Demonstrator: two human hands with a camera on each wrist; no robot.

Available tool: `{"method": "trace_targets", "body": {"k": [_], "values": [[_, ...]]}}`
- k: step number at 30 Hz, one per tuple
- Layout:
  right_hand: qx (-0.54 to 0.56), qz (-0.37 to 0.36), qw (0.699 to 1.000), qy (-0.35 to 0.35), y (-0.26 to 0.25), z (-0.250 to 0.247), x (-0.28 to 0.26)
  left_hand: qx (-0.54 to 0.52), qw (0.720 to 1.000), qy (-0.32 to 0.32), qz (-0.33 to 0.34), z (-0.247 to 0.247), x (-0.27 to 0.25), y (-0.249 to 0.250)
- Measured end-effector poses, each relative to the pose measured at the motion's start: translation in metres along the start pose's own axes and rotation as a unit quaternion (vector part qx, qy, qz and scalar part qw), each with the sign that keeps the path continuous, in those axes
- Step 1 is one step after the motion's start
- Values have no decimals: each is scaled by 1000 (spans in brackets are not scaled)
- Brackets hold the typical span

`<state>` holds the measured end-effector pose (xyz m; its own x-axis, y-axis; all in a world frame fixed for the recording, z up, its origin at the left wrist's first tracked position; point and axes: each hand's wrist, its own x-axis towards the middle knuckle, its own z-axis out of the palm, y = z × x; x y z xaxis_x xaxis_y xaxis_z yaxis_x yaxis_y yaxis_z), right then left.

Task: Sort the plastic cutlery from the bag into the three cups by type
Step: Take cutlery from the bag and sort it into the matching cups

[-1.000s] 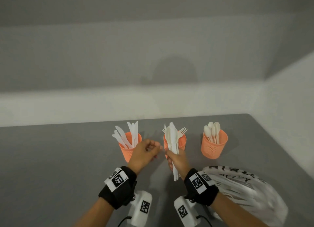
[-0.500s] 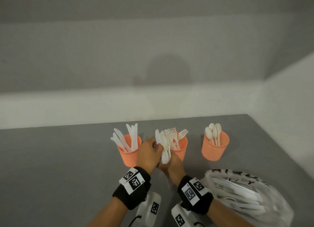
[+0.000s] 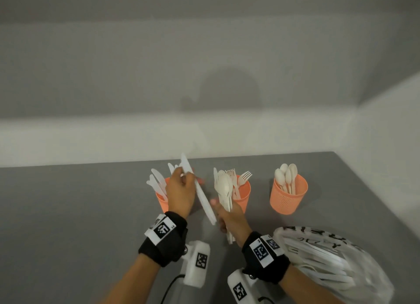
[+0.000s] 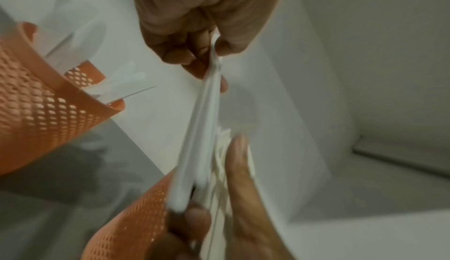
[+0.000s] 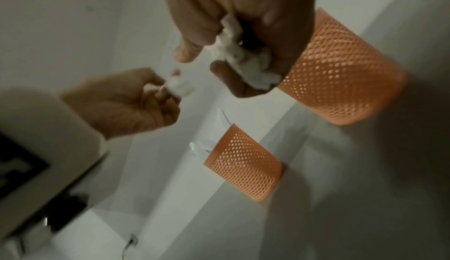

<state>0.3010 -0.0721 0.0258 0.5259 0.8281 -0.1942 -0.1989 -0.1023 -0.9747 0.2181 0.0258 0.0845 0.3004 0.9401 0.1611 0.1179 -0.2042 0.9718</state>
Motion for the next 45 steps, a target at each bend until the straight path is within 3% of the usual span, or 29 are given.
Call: {"method": "trace_targets", "body": {"k": [4, 9, 12, 18, 21, 28, 35, 38, 41, 45], "values": [[107, 89, 988, -73, -7, -7, -3, -90, 993, 8, -77, -11, 4, -1], [153, 145, 966, -147, -13, -4, -9, -56, 987, -93, -122, -8, -19, -2], [135, 140, 969, -150, -14, -1, -8, -35, 982, -150, -106, -4, -28, -6], [60, 75, 981, -166, -19, -2, -11, 8, 984, -156, -83, -2, -28, -13], [50, 75, 984, -151, -21, -5, -9, 2, 984, -162, -79, -1, -25, -11], [11, 71, 987, -145, -25, -7, -9, -18, 984, -150, -90, 5, -15, -6], [48, 109, 987, -112, -23, -21, -4, -136, 988, -11, -76, -24, 41, 14], [82, 115, 983, -118, -25, -26, -2, -90, 995, 18, -46, -33, 61, 26], [71, 97, 985, -123, -26, -25, 0, 7, 998, -36, -49, -26, 56, 29], [50, 79, 988, -127, -25, -19, 2, 40, 972, -211, -92, -4, 17, 14]]}}
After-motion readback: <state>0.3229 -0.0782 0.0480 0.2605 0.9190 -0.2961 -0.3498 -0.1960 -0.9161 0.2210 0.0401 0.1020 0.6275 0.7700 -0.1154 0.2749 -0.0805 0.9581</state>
